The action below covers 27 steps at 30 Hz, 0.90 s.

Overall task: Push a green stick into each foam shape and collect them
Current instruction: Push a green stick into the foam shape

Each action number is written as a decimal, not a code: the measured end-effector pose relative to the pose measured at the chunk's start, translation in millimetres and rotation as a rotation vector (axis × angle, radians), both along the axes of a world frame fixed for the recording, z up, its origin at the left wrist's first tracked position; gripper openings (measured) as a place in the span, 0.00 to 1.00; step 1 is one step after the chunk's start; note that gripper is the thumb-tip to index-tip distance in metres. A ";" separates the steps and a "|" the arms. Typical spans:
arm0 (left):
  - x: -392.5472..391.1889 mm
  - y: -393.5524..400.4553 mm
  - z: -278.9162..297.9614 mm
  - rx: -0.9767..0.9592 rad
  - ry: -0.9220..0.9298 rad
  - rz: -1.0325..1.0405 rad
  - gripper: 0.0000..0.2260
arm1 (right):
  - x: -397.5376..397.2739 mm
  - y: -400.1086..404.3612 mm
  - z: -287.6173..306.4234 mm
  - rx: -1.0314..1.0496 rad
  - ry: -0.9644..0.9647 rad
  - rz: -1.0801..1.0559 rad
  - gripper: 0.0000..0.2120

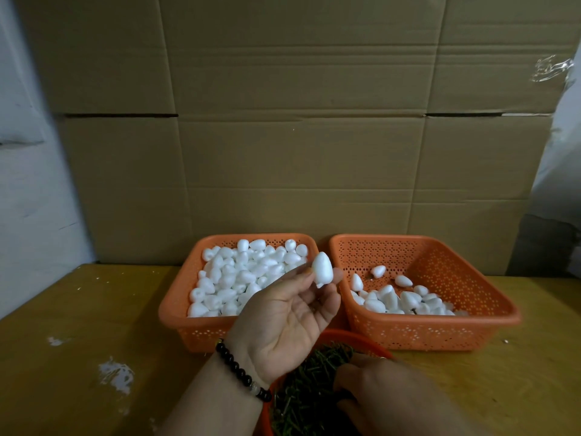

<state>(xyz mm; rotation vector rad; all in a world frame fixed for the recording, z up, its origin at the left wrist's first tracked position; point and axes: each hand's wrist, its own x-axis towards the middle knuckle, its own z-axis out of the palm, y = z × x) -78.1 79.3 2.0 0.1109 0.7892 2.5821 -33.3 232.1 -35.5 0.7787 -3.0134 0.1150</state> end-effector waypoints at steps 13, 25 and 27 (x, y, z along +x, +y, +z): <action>5.6 6.1 2.0 0.007 -0.031 -0.019 0.19 | 8.0 7.6 22.0 -0.242 -0.064 -0.093 0.12; 4.4 8.6 -3.2 -0.073 -0.069 -0.044 0.13 | 10.0 12.9 25.3 -0.732 -0.061 -0.204 0.07; 4.0 8.8 -3.8 -0.082 -0.071 -0.044 0.13 | 11.0 10.7 25.2 -0.836 0.028 -0.180 0.07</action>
